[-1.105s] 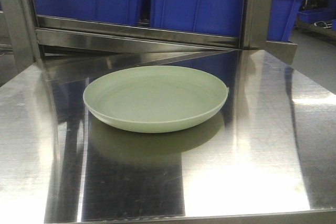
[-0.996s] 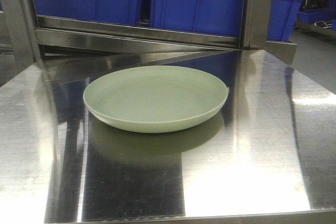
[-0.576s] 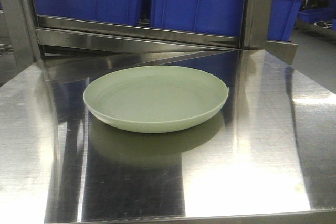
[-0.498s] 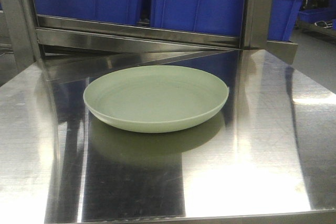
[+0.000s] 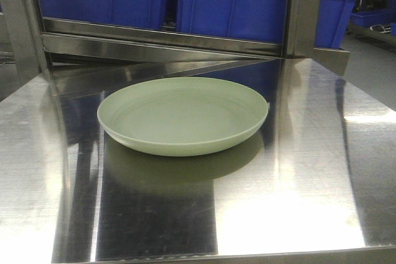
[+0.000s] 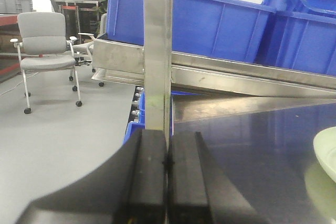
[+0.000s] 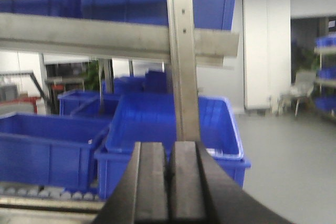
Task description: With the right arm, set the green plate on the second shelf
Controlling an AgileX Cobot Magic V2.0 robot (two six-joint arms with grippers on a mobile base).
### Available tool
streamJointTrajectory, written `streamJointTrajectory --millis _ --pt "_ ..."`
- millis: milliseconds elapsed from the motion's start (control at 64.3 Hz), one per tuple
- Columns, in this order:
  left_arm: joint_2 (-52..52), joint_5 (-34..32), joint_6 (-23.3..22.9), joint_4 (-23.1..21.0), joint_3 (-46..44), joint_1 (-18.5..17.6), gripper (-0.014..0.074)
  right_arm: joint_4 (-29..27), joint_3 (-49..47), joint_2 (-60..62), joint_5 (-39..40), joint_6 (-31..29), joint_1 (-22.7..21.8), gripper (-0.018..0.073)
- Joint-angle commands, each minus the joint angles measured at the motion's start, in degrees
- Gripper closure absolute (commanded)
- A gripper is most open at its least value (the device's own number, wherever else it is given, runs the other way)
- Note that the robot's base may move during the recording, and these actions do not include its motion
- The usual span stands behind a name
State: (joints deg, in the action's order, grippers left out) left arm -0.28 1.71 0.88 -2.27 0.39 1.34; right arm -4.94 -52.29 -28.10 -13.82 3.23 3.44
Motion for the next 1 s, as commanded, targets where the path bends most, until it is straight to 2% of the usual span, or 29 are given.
streamJointTrajectory --millis 0,93,218,373,482,544,622,669,980 --pt "-1.14 -5.42 -0.08 -0.44 2.40 -0.02 0.0466 -1.99 -6.55 -8.72 0.23 0.17 0.08 0.0510" --pt "-1.14 -5.42 -0.08 -0.44 2.40 -0.02 0.0466 -5.50 -11.74 -16.12 -6.61 0.17 0.08 0.0510" --pt "-1.14 -5.42 -0.08 -0.44 2.40 -0.02 0.0466 -13.79 -16.21 -24.98 -16.12 -0.02 0.08 0.0510" --pt "-1.14 -5.42 -0.08 -0.44 2.40 -0.02 0.0466 -20.17 -16.93 -33.38 -20.52 -5.45 1.04 0.0506" --pt "-1.14 -5.42 -0.08 -0.44 2.40 -0.02 0.0466 -22.02 -16.93 -37.97 -23.05 -6.54 3.19 0.0438" --pt "-1.14 -5.42 -0.08 -0.44 2.40 -0.02 0.0466 -22.02 -16.93 -40.53 -23.82 -6.54 4.87 0.0352" --pt "-1.14 -5.42 -0.08 -0.44 2.40 -0.02 0.0466 -22.07 -16.93 -43.97 -25.69 -6.54 7.07 0.0204" --pt "-1.14 -5.42 -0.08 -0.44 2.40 -0.02 0.0466 -22.19 -16.93 -45.82 -25.96 -6.54 7.88 0.0157" --pt "-1.14 -5.42 -0.08 -0.44 2.40 -0.02 0.0466 -23.73 -16.93 -54.33 -25.10 -6.55 9.40 0.0127"
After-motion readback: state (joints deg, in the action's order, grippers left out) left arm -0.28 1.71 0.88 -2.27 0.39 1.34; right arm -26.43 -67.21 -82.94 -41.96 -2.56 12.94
